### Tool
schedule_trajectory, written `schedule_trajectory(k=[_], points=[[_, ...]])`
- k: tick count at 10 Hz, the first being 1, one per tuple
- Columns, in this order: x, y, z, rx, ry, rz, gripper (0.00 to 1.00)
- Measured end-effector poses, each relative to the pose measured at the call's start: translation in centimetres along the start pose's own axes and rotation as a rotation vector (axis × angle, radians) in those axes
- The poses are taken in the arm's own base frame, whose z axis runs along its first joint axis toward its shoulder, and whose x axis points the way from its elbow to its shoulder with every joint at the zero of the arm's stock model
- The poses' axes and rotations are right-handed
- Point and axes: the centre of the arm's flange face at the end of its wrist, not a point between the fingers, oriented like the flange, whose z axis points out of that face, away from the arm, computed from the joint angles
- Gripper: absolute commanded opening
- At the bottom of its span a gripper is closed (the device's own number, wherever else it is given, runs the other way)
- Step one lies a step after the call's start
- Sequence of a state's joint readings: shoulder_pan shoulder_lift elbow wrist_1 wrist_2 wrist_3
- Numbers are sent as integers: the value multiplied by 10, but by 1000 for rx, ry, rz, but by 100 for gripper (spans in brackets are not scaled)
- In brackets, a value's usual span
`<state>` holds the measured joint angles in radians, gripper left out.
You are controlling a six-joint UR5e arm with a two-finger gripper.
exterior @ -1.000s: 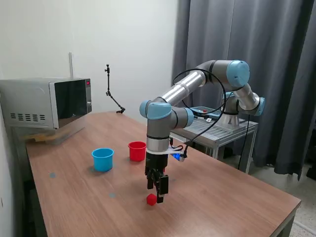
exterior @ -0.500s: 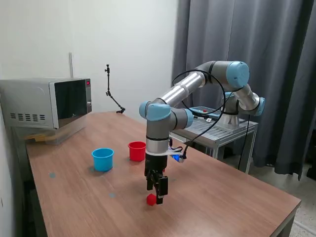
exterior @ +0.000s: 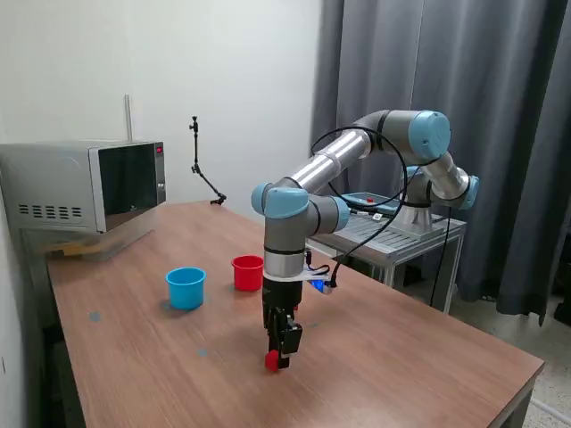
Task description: Place red objects in the red bin, and blue objects in the blue bin.
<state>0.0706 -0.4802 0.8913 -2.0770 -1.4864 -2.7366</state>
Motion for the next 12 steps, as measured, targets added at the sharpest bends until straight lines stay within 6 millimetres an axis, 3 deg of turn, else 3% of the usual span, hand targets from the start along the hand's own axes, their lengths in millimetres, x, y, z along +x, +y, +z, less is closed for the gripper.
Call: schedule_trajectory(k=[3, 4, 12], points=[[0, 0, 0, -1, 0, 0, 0], [0, 0, 0, -1, 0, 0, 100], [1, 1, -2, -4, 2, -2, 100]])
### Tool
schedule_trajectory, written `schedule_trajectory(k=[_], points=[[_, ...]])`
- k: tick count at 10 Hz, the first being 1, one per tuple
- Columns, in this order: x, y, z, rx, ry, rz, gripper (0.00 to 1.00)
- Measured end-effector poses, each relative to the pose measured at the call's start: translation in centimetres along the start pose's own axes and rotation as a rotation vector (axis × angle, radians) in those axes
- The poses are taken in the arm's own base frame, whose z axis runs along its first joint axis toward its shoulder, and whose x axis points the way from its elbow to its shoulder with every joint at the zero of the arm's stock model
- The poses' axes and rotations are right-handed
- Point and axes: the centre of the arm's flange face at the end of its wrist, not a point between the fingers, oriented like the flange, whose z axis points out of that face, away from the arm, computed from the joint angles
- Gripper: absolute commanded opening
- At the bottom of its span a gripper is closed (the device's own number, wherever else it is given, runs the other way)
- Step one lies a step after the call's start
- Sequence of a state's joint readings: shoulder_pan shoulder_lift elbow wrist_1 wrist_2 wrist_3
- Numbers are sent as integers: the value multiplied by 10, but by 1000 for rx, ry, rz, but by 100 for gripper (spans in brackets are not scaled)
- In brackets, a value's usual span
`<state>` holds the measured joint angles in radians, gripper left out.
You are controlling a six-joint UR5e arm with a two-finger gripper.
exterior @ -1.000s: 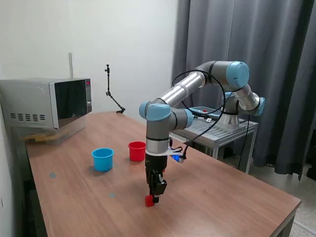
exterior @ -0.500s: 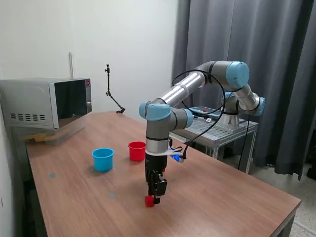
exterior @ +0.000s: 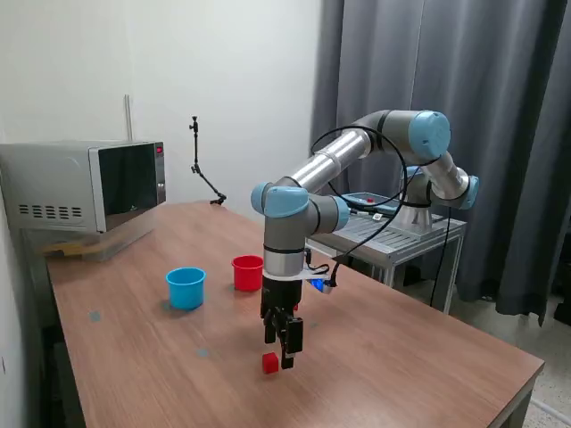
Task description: Place red objects in the red bin, and blue objects in the blue bin.
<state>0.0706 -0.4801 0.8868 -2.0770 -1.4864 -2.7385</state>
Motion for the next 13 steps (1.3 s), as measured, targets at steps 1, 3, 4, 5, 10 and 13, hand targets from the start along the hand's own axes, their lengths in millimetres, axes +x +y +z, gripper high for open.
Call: schedule_trajectory(k=[1, 3, 4, 5, 10, 13], points=[[0, 0, 0, -1, 0, -2, 100], [0, 1, -1, -3, 1, -10, 100], [1, 1, -2, -5, 1, -17, 0], [1, 2, -3, -6, 2, -24, 0], [1, 2, 0, -5, 1, -37, 0], [1, 2, 1, -4, 0, -38, 0]])
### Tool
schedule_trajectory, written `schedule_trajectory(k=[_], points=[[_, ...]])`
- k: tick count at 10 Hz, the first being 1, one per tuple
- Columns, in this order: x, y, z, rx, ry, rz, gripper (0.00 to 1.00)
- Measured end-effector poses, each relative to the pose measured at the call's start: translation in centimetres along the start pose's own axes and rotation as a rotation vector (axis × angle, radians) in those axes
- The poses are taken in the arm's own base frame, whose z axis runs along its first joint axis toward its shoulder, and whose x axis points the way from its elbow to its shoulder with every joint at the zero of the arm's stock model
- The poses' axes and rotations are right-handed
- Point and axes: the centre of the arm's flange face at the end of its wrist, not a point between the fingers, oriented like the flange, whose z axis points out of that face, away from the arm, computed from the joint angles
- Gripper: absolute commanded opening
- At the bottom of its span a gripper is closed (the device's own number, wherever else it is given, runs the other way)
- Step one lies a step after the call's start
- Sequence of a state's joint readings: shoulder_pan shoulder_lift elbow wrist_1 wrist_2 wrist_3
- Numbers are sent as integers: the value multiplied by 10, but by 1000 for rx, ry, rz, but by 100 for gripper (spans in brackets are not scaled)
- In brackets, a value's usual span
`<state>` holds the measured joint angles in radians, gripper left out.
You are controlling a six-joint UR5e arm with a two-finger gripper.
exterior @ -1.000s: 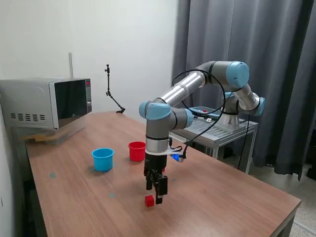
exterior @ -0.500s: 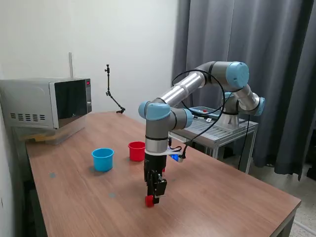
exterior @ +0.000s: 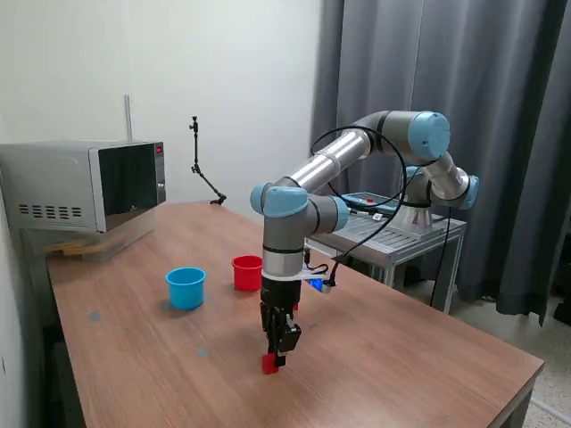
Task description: Place red objects in the red bin, and blue objects in the blue bin.
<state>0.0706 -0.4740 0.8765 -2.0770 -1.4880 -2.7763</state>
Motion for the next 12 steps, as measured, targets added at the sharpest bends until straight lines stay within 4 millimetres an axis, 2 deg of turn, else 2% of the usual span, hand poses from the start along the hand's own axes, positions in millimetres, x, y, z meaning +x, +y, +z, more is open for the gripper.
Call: schedule_trajectory(k=[2, 3, 5, 7, 8, 9, 12], points=[[1, 3, -5, -12, -1, -4, 0], [0, 6, -19, -36, -16, -7, 0], [-18, 15, -66, -102, -69, 9, 0], [-54, 17, -105, -136, -133, 49, 0], [-77, 14, -117, -138, -169, 75, 0], [-98, 9, -124, -130, -202, 102, 0], [-167, -13, -120, -65, -271, 215, 0]])
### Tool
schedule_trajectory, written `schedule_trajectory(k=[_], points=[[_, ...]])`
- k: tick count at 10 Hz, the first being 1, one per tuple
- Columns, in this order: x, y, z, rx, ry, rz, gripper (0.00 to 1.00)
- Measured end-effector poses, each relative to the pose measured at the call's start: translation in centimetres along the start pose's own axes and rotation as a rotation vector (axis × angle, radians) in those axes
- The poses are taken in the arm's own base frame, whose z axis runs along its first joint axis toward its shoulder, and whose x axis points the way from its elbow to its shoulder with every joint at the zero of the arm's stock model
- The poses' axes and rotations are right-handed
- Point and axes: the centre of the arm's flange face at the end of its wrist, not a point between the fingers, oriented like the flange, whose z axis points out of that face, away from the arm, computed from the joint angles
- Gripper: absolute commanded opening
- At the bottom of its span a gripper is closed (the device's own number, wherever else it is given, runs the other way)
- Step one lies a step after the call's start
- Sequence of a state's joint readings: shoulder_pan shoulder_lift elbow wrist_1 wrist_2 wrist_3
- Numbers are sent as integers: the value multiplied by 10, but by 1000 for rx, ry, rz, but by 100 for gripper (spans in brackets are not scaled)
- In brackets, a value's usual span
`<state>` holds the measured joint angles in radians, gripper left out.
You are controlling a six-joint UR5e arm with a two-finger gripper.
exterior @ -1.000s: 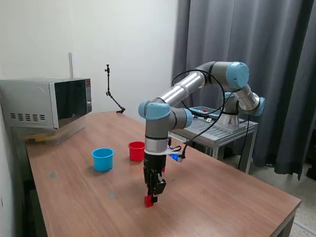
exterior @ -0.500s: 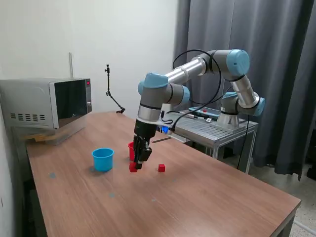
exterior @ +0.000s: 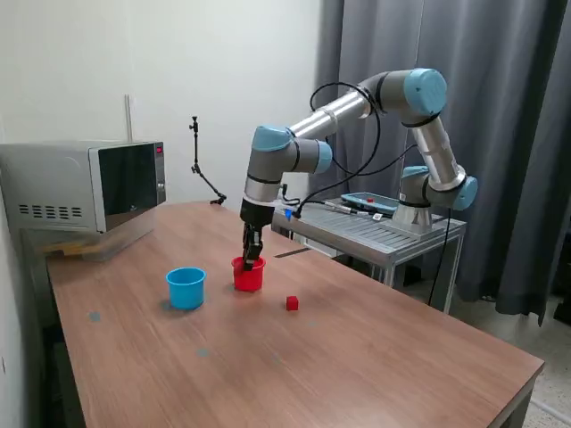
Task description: Place red objects in the red bin, and blue objects in the blue bin.
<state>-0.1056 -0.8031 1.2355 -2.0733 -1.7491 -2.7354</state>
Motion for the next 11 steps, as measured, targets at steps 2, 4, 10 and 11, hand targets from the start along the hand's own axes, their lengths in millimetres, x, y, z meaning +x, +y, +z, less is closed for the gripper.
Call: schedule_trajectory(k=[2, 4, 10, 11], points=[[-36, -5, 20, 53, -31, 67, 0], [-66, -6, 35, 86, -56, 118, 0], [-119, -4, 29, 88, -109, 195, 0], [-120, -4, 26, 85, -106, 199, 0]])
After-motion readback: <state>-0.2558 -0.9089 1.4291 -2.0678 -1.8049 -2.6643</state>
